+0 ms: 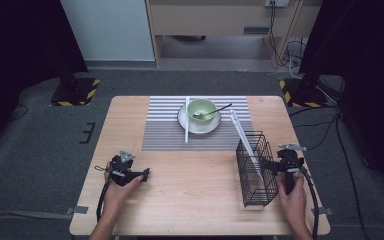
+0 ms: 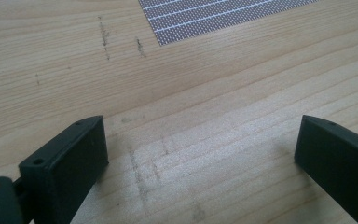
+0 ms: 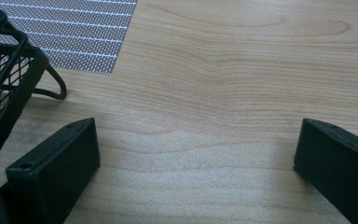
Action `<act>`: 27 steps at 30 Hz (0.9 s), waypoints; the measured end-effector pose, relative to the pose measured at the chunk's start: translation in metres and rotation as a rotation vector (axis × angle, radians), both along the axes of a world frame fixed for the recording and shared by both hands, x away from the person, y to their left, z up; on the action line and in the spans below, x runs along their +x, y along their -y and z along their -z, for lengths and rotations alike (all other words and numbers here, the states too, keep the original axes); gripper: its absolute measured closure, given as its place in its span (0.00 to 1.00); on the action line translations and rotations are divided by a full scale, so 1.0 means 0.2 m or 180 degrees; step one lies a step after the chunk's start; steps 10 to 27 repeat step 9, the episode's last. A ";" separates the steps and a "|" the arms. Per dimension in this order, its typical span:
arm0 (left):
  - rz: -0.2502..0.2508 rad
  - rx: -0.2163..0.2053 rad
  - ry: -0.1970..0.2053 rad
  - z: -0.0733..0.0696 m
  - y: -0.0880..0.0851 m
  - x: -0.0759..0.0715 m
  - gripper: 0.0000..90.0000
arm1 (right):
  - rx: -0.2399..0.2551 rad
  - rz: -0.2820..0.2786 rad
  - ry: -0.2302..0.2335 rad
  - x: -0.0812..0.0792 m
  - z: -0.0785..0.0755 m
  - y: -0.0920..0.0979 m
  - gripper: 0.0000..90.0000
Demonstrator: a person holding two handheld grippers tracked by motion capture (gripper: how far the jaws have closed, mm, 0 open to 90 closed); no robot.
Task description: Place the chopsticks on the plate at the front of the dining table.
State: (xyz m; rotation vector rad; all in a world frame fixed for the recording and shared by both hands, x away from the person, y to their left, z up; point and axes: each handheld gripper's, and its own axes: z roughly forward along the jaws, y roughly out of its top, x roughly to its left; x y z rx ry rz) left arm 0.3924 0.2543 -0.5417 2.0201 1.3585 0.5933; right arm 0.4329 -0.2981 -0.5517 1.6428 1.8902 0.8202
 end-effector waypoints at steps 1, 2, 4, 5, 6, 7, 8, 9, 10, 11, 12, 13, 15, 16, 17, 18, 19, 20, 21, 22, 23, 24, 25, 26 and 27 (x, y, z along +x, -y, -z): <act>-0.0007 0.0008 -0.0001 0.00 0.00 0.00 0.02 | 0.0000 0.0000 0.0000 0.00 0.00 0.00 0.00; -0.0013 -0.0001 -0.0008 0.00 0.00 0.00 0.01 | 0.0000 0.0000 0.0000 0.00 0.00 0.00 0.00; -0.0017 -0.0009 -0.0014 0.00 0.00 0.01 0.01 | 0.0001 0.0000 0.0000 0.00 0.00 0.00 0.00; -0.0022 -0.0007 -0.0013 0.00 0.00 0.01 0.01 | -0.0001 0.0000 0.0000 0.00 0.00 0.00 0.00; -0.0029 -0.0008 -0.0012 0.00 0.00 0.01 0.01 | 0.0000 0.0000 -0.0001 0.00 0.00 0.00 0.00; -0.0030 -0.0004 -0.0013 0.00 0.00 0.01 0.01 | -0.0001 -0.0001 0.0001 0.00 0.00 0.00 0.00; -0.0030 -0.0003 -0.0013 0.00 0.00 0.01 0.00 | 0.0000 0.0000 0.0000 0.00 0.00 0.00 0.00; -0.0030 -0.0003 -0.0013 0.00 0.00 0.01 0.00 | 0.0000 0.0000 0.0000 0.00 0.00 0.00 0.00; -0.0030 -0.0003 -0.0013 0.00 0.00 0.01 0.00 | 0.0000 0.0000 0.0000 0.00 0.00 0.00 0.00; -0.0030 -0.0003 -0.0013 0.00 0.00 0.01 0.00 | 0.0000 0.0000 0.0000 0.00 0.00 0.00 0.00; -0.0030 -0.0003 -0.0013 0.00 0.00 0.01 0.00 | 0.0000 0.0000 0.0000 0.00 0.00 0.00 0.00; -0.0030 -0.0003 -0.0013 0.00 0.00 0.01 0.00 | 0.0000 0.0000 0.0000 0.00 0.00 0.00 0.00; -0.0030 -0.0003 -0.0013 0.00 0.00 0.01 0.00 | 0.0000 0.0000 0.0000 0.00 0.00 0.00 0.00; -0.0030 -0.0003 -0.0013 0.00 0.00 0.01 0.00 | 0.0000 0.0000 0.0000 0.00 0.00 0.00 0.00; -0.0030 -0.0003 -0.0013 0.00 0.00 0.01 0.00 | 0.0000 0.0000 0.0000 0.00 0.00 0.00 0.00; -0.0030 -0.0003 -0.0013 0.00 0.00 0.01 0.00 | 0.0000 0.0000 0.0000 0.00 0.00 0.00 0.00; -0.0030 -0.0003 -0.0013 0.00 0.00 0.01 0.00 | 0.0000 0.0000 0.0000 0.00 0.00 0.00 0.00; -0.0030 -0.0003 -0.0013 0.00 0.00 0.01 0.00 | 0.0000 0.0000 0.0000 0.00 0.00 0.00 0.00; -0.0030 -0.0003 -0.0013 0.00 0.00 0.01 0.00 | 0.0000 0.0000 0.0000 0.00 0.00 0.00 0.00; -0.0030 -0.0003 -0.0013 0.00 0.00 0.01 0.00 | 0.0000 0.0000 0.0000 0.00 0.00 0.00 0.00; -0.0030 -0.0003 -0.0013 0.00 0.00 0.01 0.00 | 0.0000 0.0000 0.0000 0.00 0.00 0.00 0.00; -0.0030 -0.0003 -0.0013 0.00 0.00 0.01 0.00 | 0.0000 0.0000 0.0000 0.00 0.00 0.00 0.00; -0.0030 -0.0003 -0.0013 0.00 0.00 0.01 0.00 | 0.0000 0.0000 0.0000 0.00 0.00 0.00 0.00; -0.0030 -0.0003 -0.0013 0.00 0.00 0.01 0.00 | 0.0000 0.0000 0.0000 0.00 0.00 0.00 0.00; -0.0030 -0.0003 -0.0013 0.00 0.00 0.01 0.00 | 0.0000 0.0000 0.0000 0.00 0.00 0.00 0.00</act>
